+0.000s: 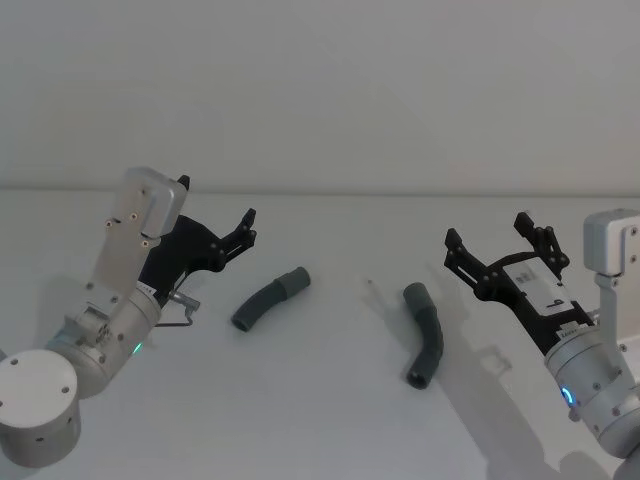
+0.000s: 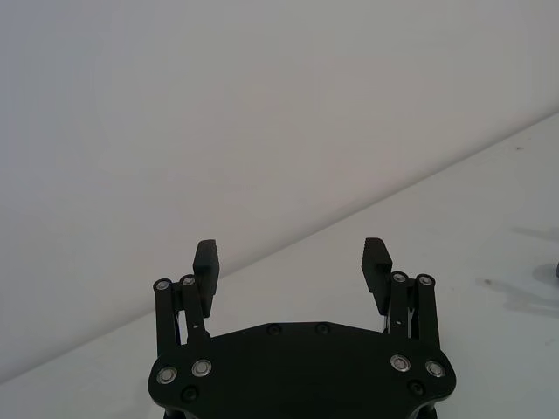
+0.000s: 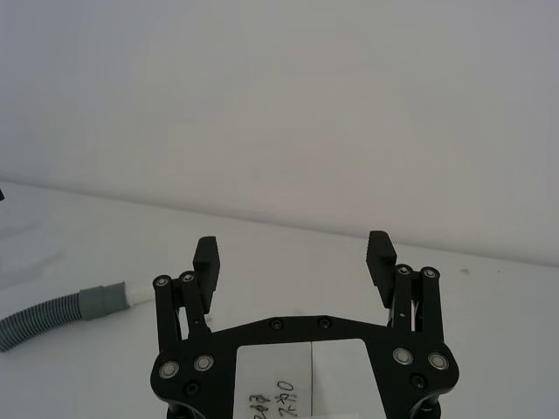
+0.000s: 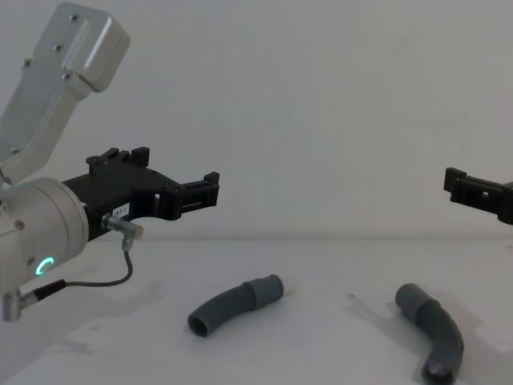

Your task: Use both hands to pick up one end of the pipe from the table, align the ends, and insert them.

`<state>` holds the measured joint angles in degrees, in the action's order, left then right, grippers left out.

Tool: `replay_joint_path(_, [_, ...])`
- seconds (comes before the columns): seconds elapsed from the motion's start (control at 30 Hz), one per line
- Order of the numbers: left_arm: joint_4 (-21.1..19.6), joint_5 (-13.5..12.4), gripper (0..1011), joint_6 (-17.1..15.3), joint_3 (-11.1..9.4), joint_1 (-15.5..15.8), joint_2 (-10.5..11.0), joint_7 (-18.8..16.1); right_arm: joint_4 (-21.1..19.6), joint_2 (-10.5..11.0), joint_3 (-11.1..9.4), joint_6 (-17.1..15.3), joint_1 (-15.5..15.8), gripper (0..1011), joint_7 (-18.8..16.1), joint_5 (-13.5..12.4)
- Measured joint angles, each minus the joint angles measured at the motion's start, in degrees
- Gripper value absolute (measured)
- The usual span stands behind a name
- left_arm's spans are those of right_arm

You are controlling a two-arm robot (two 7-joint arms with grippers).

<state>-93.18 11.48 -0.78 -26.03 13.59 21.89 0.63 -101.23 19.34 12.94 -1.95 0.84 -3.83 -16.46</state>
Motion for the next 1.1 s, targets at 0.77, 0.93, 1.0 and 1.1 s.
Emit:
replay_joint_path(0.77, [0.0, 0.0, 1001, 0.0, 0.0, 0.0, 0.0, 0.0, 0.0, 0.0, 0.0, 0.0, 0.0, 1001, 0.0, 0.0])
replay_joint_path(0.93, [0.0, 0.0, 1001, 0.0, 0.0, 0.0, 0.0, 0.0, 0.0, 0.0, 0.0, 0.0, 0.0, 1001, 0.0, 0.0])
replay_joint_path(1.0, [0.0, 0.0, 1001, 0.0, 0.0, 0.0, 0.0, 0.0, 0.0, 0.0, 0.0, 0.0, 0.0, 1002, 0.0, 0.0])
replay_joint_path(1.1, [0.0, 0.0, 1001, -0.1, 0.0, 0.0, 0.0, 0.1, 0.0, 0.0, 0.0, 0.0, 0.0, 1001, 0.0, 0.0])
